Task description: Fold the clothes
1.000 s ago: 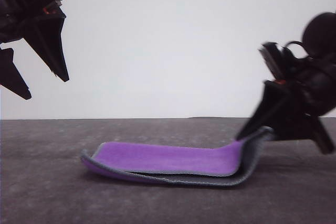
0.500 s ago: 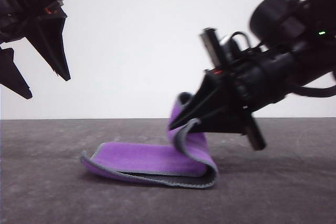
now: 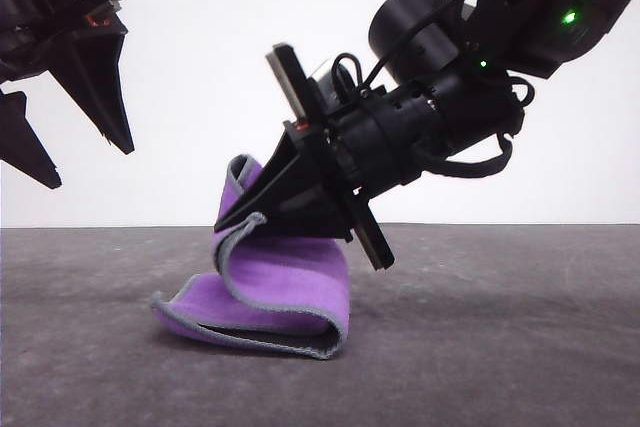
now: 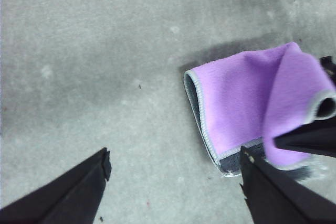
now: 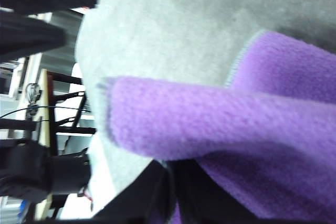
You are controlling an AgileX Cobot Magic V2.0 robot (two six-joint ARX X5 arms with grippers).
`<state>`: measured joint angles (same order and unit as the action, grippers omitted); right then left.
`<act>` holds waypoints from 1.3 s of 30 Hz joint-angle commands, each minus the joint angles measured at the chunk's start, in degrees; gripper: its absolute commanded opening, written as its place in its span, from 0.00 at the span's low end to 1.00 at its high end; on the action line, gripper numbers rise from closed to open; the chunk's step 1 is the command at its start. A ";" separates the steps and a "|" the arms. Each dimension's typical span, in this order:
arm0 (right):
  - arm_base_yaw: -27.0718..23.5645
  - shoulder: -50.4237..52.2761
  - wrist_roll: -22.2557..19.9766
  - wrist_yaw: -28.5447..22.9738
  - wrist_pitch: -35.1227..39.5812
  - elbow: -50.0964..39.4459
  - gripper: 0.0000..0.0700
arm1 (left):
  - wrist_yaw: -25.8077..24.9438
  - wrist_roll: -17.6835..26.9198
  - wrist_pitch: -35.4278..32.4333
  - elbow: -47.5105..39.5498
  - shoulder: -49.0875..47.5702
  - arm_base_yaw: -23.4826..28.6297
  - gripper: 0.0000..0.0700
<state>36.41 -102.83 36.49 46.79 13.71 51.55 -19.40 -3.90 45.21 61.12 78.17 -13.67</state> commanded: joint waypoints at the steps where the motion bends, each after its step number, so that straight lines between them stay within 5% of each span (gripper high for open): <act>1: 0.67 -1.37 0.59 -0.47 0.38 0.90 0.01 | 0.04 0.22 -0.22 1.07 0.28 -0.11 0.68; 4: 0.65 -1.61 0.55 -0.47 0.42 0.90 0.02 | 0.04 0.24 -0.17 1.07 0.28 -0.11 0.68; 8: 0.65 -1.61 0.16 -0.31 0.62 0.90 0.48 | 0.04 0.39 -0.10 1.07 0.28 -0.11 0.68; 10: 0.65 -1.61 0.17 -0.27 0.60 0.92 0.60 | 0.06 0.46 -0.07 1.07 0.28 -0.11 0.68; 18: -0.59 -0.57 -3.45 1.54 0.57 0.96 0.60 | 0.08 1.84 1.50 1.07 0.28 -0.07 0.68; 25: -4.49 6.26 -12.33 -2.40 -9.04 0.96 0.60 | 0.15 3.91 5.50 1.07 -0.57 2.48 0.68; 30: -8.35 14.25 -21.80 -12.78 -22.05 0.96 0.60 | 0.15 5.86 6.94 1.07 -3.31 6.09 0.68; 34: -11.75 20.66 -28.82 -26.13 -34.08 0.96 0.60 | 0.15 6.67 7.50 1.07 -5.10 9.26 0.68; 39: -15.37 27.16 -34.09 -38.02 -44.58 0.93 0.60 | 0.15 6.67 7.23 1.07 -5.32 11.94 0.68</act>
<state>20.87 -75.50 5.84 9.48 -30.37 51.62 -19.38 1.96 52.78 61.12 72.31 -1.81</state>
